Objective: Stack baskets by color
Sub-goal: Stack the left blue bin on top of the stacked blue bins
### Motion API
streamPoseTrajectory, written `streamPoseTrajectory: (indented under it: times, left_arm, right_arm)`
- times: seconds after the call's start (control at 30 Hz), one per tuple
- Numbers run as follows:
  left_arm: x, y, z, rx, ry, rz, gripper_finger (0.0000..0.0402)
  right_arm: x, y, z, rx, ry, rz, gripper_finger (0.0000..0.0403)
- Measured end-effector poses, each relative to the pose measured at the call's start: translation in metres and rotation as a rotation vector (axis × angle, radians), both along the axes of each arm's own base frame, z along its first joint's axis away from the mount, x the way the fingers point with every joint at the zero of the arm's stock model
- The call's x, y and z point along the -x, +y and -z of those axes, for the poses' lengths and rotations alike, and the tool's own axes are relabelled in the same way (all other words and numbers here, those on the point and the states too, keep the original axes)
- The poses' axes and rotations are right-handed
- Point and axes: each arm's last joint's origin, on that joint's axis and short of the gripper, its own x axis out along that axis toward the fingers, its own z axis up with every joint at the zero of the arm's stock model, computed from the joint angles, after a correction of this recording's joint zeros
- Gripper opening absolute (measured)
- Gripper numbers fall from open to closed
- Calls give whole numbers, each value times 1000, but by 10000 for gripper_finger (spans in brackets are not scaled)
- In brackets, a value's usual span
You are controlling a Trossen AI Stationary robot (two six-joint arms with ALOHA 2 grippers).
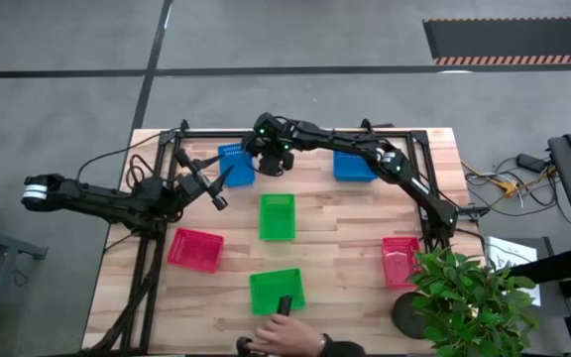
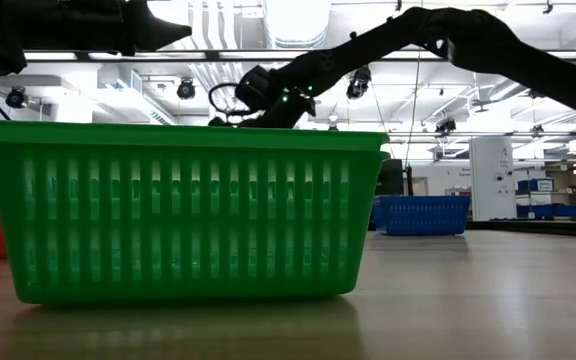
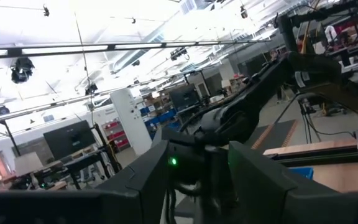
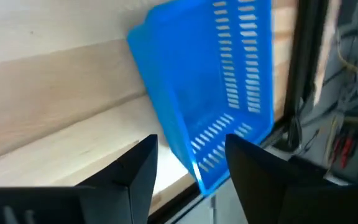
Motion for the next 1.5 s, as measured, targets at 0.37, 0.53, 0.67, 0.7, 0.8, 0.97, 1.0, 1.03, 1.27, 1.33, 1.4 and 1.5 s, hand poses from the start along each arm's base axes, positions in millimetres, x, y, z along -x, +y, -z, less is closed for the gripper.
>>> streamPoseTrajectory:
  times: [0.37,0.53,0.67,0.7,0.8,0.97,1.0,1.03,1.27,1.33,1.4,1.5]
  left_arm:
    - [0,0,0,-18,15,-8,152]
    - [0,0,1,-21,19,-9,152]
    - [0,0,1,-21,18,-9,152]
    - [0,0,1,-21,17,-9,152]
    - [0,0,1,-21,17,-9,152]
    - [0,0,1,-21,17,-9,152]
    - [0,0,1,-21,17,-9,152]
    - [0,0,1,-21,17,-9,152]
    - [0,0,1,-21,16,-9,152]
    - [0,0,1,-21,17,-9,152]
    - [0,0,1,-21,17,-9,152]
    - [0,0,1,-21,17,-8,152]
  right_arm:
    - [-14,2,26,111,-22,-95,181]
    - [-14,2,26,99,-25,-95,169]
    - [-13,2,28,89,-14,-92,138]
    - [-13,2,30,86,-9,-93,129]
    - [-13,3,38,78,8,-93,100]
    - [-14,4,45,73,22,-96,41]
    - [-14,4,45,73,23,-96,29]
    - [-14,4,45,73,22,-96,18]
    - [-15,5,44,101,37,-72,9]
    - [-16,6,41,124,43,-27,9]
    - [-16,8,35,128,40,31,9]
    - [-19,13,18,136,21,166,9]
